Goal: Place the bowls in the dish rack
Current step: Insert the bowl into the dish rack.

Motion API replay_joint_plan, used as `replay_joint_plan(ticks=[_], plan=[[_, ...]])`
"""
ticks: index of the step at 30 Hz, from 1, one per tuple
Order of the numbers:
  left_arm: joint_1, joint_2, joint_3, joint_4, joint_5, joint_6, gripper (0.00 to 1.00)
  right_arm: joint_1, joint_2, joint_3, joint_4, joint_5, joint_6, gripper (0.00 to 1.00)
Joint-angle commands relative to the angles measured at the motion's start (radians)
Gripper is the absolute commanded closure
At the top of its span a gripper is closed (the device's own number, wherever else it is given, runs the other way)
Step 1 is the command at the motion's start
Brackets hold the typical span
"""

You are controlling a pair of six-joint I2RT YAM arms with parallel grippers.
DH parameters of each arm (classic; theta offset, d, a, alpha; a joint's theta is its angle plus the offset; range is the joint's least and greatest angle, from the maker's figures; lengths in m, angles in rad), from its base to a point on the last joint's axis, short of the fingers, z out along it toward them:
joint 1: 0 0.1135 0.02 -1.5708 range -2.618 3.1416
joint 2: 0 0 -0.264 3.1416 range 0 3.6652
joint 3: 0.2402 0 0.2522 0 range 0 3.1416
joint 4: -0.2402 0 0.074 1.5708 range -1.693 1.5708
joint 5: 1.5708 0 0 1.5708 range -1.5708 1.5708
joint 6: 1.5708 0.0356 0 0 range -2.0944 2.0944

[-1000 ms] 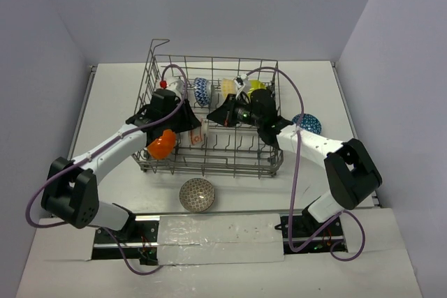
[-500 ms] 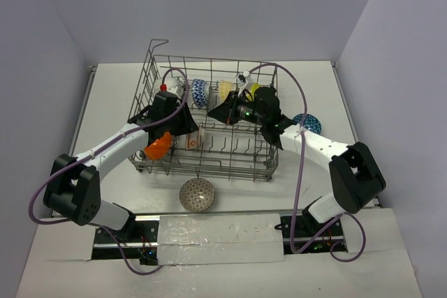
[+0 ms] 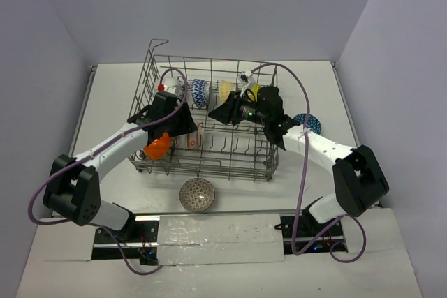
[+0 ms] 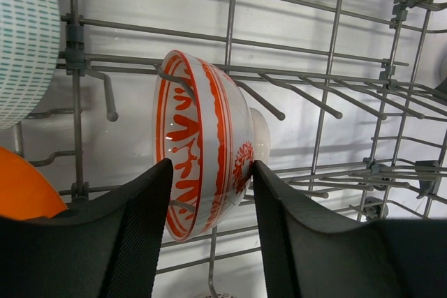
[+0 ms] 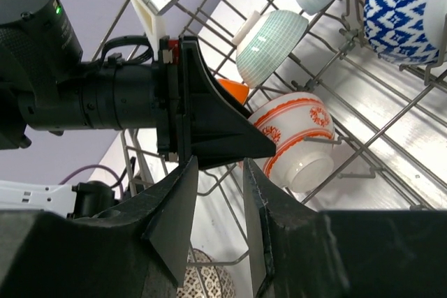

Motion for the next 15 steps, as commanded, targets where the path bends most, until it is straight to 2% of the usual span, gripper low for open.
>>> replay_joint_plan(ticks=[1, 15], plan=[[0.018, -0.033, 0.034, -0.067, -0.1, 0.02, 0.45, -0.009, -0.06, -0.009, 0.014, -0.024, -0.022, 0.6], [0.005, -0.132, 0.074, -0.123, -0.175, 0.02, 0.37, -0.012, -0.133, -0.038, -0.038, -0.026, -0.063, 0.54]])
